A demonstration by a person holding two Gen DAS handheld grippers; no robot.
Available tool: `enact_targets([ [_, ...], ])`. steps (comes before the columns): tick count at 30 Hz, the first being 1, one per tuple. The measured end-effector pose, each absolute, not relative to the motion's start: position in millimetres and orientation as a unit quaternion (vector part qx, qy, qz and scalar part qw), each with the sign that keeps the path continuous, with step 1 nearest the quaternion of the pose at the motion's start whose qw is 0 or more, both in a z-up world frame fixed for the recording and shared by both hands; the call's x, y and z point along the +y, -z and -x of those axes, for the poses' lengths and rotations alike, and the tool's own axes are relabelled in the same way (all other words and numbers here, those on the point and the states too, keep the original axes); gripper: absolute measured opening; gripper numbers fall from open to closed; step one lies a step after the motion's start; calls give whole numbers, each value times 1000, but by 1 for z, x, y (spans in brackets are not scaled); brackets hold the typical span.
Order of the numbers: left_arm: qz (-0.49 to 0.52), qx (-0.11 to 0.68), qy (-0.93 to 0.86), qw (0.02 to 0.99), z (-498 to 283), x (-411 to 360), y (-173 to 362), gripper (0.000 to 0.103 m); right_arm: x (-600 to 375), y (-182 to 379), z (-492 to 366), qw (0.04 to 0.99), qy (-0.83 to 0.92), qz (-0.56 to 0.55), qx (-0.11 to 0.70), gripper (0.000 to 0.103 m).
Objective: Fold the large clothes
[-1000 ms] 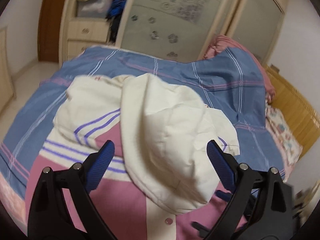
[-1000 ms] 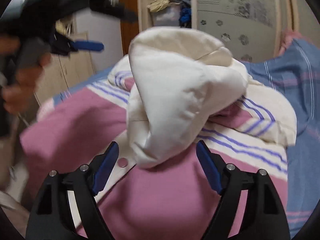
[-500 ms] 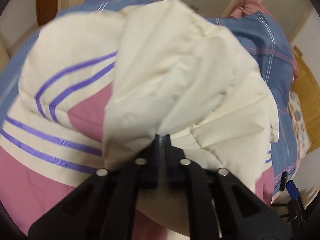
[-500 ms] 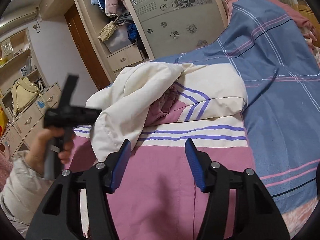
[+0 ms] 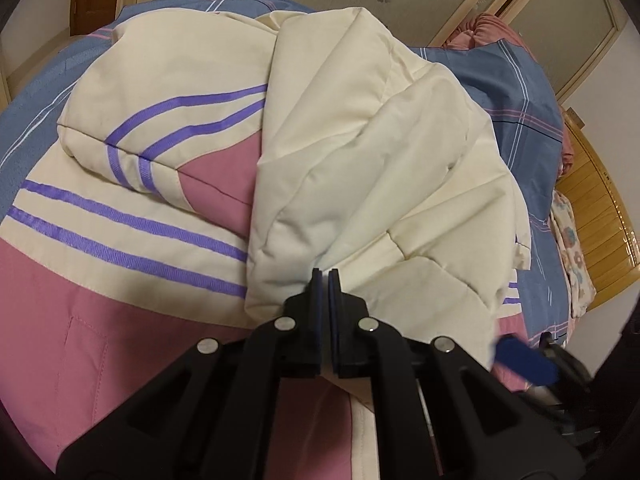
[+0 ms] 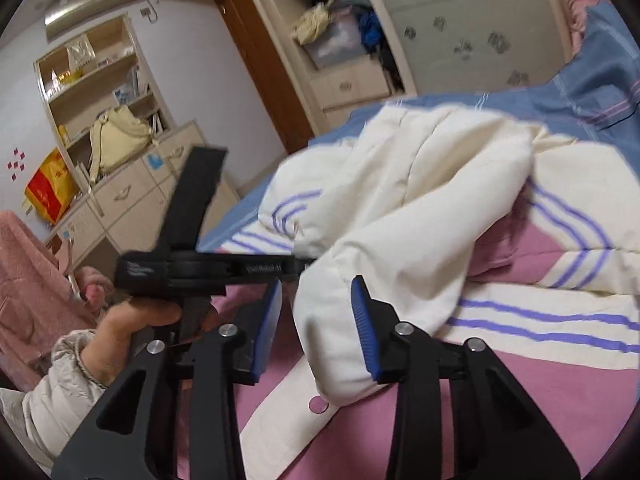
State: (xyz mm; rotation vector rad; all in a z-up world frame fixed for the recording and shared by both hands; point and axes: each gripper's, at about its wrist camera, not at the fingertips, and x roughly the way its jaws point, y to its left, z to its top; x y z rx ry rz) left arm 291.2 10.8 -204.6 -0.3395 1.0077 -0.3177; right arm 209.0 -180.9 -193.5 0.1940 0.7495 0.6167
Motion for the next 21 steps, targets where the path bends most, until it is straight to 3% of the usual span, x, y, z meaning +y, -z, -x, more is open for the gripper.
enact_targets([
  [4,161,481,150,849,-293,9,208,6,-175,220,-230,883,-241,-55,399,26],
  [9,174,488,139,844,-313,2,213,6,-179,234,-261,885,-187,-42,424,25],
  [15,160,470,126,859,-336,-6,212,6,-193,243,-316,886,-142,-72,435,11],
  [21,201,474,131,847,-350,1,225,6,-199,253,-329,889,-132,-93,429,9],
])
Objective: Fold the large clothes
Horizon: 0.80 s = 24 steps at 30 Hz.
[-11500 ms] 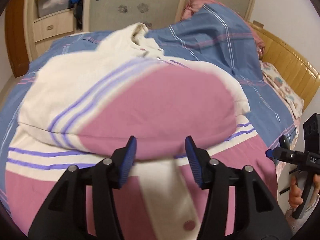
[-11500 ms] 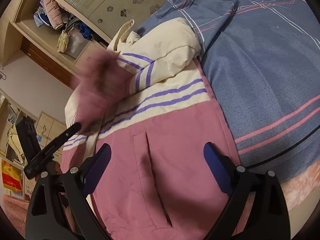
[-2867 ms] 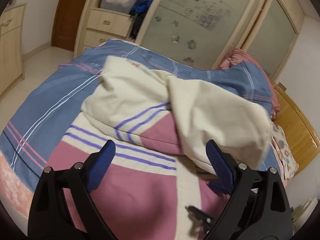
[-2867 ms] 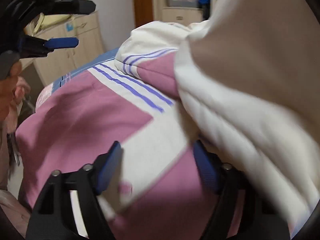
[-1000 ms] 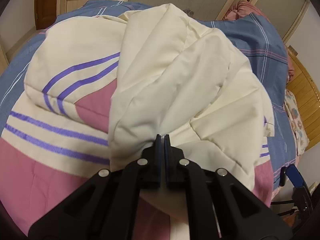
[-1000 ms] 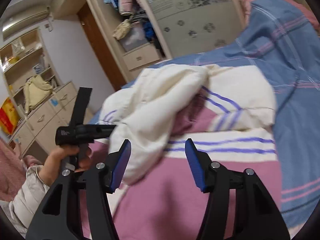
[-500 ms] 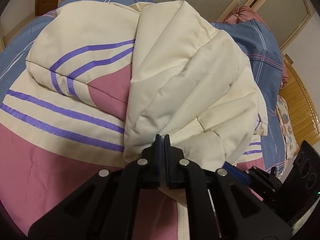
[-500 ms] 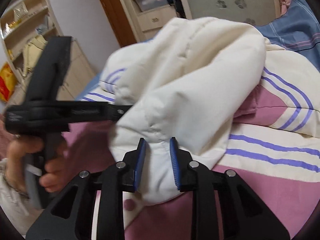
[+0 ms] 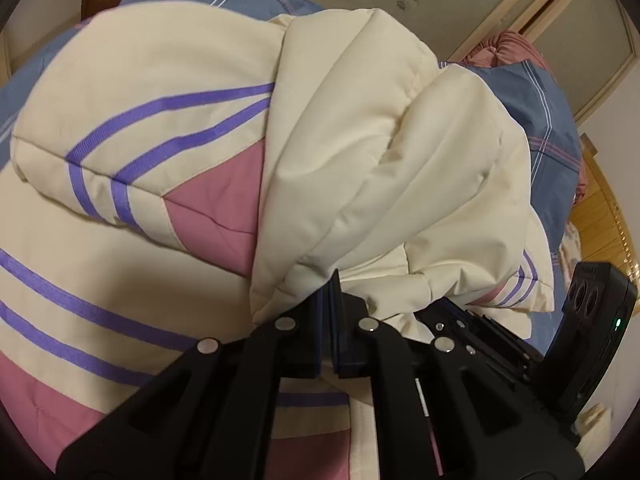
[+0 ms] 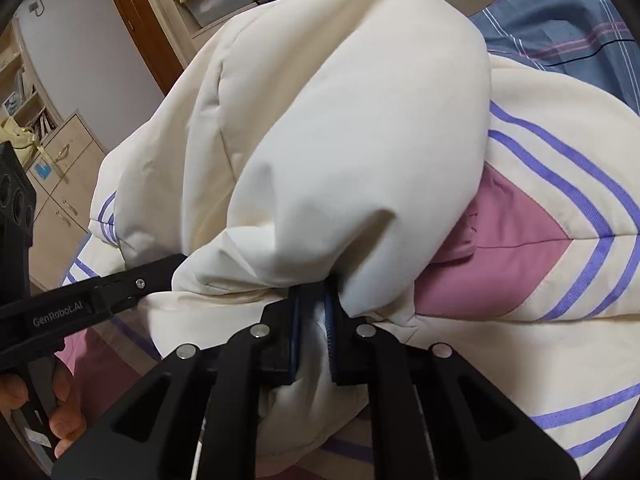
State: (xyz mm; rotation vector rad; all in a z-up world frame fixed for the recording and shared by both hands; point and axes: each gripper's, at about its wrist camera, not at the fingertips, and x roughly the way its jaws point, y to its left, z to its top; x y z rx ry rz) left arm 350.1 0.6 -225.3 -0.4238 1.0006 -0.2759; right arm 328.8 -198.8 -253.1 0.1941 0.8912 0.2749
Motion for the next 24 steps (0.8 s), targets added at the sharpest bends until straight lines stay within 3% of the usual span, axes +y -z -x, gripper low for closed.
enact_targets([
  [10,235,461,153,842,-344,11,237,6,-209,213,-266,892,-205,-107,387,11],
  [17,240,459,159,840,-342,9,239,6,-196,232,-275,869,-204,-89,441,10],
  [21,235,462,155,841,-345,7,239,5,-198,238,-292,886,-153,-72,433,10],
  [23,229,466,150,842,-348,5,237,5,-199,243,-306,891,-122,-63,432,0],
  [24,228,468,147,841,-350,4,236,5,-201,246,-314,889,-122,-74,436,0],
])
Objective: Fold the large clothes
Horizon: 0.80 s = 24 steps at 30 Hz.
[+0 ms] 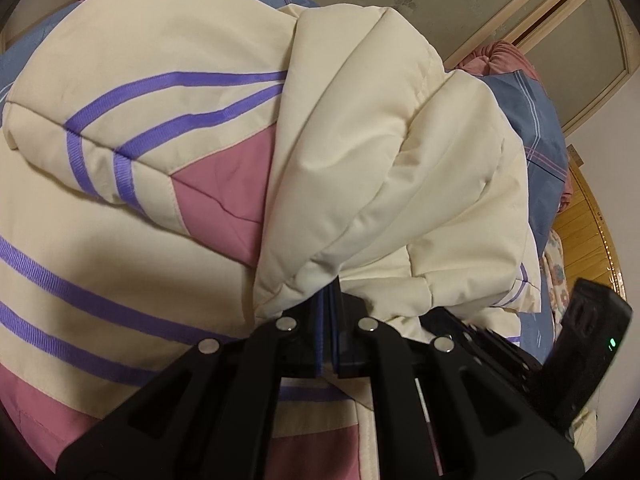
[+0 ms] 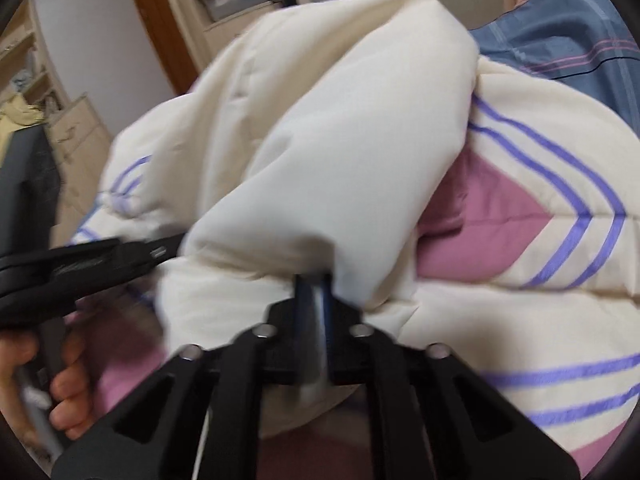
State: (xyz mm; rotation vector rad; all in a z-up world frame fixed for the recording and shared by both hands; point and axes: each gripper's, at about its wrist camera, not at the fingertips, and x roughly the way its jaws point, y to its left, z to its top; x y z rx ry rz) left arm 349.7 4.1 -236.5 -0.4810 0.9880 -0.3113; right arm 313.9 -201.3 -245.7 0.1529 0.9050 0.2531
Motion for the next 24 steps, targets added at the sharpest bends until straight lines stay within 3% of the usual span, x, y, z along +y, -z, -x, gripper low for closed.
enact_targets([
  [7,201,454,141,857,-344,-1,237,5,-219,223,-303,873,-145,-108,452,1],
  [11,175,433,123,876,-332,-12,235,5,-235,152,-285,909,-178,-125,355,2],
  [14,162,423,111,885,-325,-19,234,4,-221,120,-318,911,-203,-114,340,3],
  [17,173,421,117,883,-322,-17,236,4,-202,133,-364,891,-218,-103,385,3],
  [21,192,426,130,874,-324,-10,243,4,-152,210,-419,880,-134,14,455,0],
  [24,186,426,128,876,-324,-13,242,4,-151,201,-408,886,-123,50,445,0],
])
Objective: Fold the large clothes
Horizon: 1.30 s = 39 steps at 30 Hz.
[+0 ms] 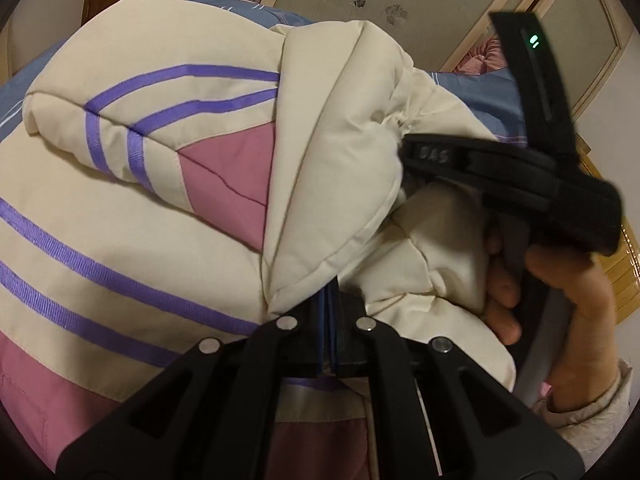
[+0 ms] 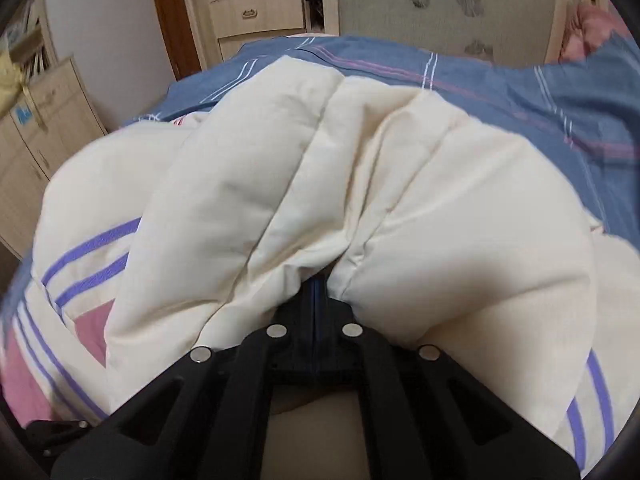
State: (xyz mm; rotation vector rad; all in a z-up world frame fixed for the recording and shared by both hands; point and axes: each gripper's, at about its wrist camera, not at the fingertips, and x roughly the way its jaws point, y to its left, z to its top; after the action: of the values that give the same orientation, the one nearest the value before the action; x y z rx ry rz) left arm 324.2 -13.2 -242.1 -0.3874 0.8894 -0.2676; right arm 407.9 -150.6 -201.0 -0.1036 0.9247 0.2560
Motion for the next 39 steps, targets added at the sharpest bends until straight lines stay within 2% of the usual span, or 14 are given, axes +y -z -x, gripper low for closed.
enact_targets([
  [6,196,423,133,875,-324,-14,244,4,-194,144,-327,915,-149,-29,375,8],
  [7,195,422,133,875,-321,-16,244,4,-198,144,-329,912,-130,-26,389,14],
  [10,189,425,131,875,-321,-18,244,4,-219,206,-353,886,-102,-17,452,14],
  [13,167,431,139,876,-326,-21,241,4,-233,195,-339,892,-135,-57,429,15],
  [14,158,435,150,874,-326,-18,237,4,-239,183,-328,892,-146,-73,420,18],
  [16,176,441,164,864,-319,-7,222,4,-250,162,-297,894,-175,-101,401,45],
  [18,182,425,165,871,-305,-3,201,24,-257,151,-261,893,-210,-92,388,66],
  [20,137,401,138,895,-288,-12,190,77,-252,169,-243,879,-208,-51,426,66],
  [21,104,420,108,895,-291,-20,196,80,-248,188,-242,867,-192,-23,459,66],
  [23,101,440,111,885,-292,-27,211,76,-248,220,-230,868,-172,-3,467,66],
  [28,132,413,112,894,-248,1,188,69,-269,182,-157,892,-171,-60,414,66],
  [30,117,392,103,907,-213,21,176,70,-289,170,-128,903,-144,-69,400,69],
  [33,105,381,69,916,-150,78,179,80,-336,175,-86,900,-77,-87,420,83],
  [39,138,440,5,887,-78,183,225,81,-397,247,-36,837,-26,-228,497,83],
])
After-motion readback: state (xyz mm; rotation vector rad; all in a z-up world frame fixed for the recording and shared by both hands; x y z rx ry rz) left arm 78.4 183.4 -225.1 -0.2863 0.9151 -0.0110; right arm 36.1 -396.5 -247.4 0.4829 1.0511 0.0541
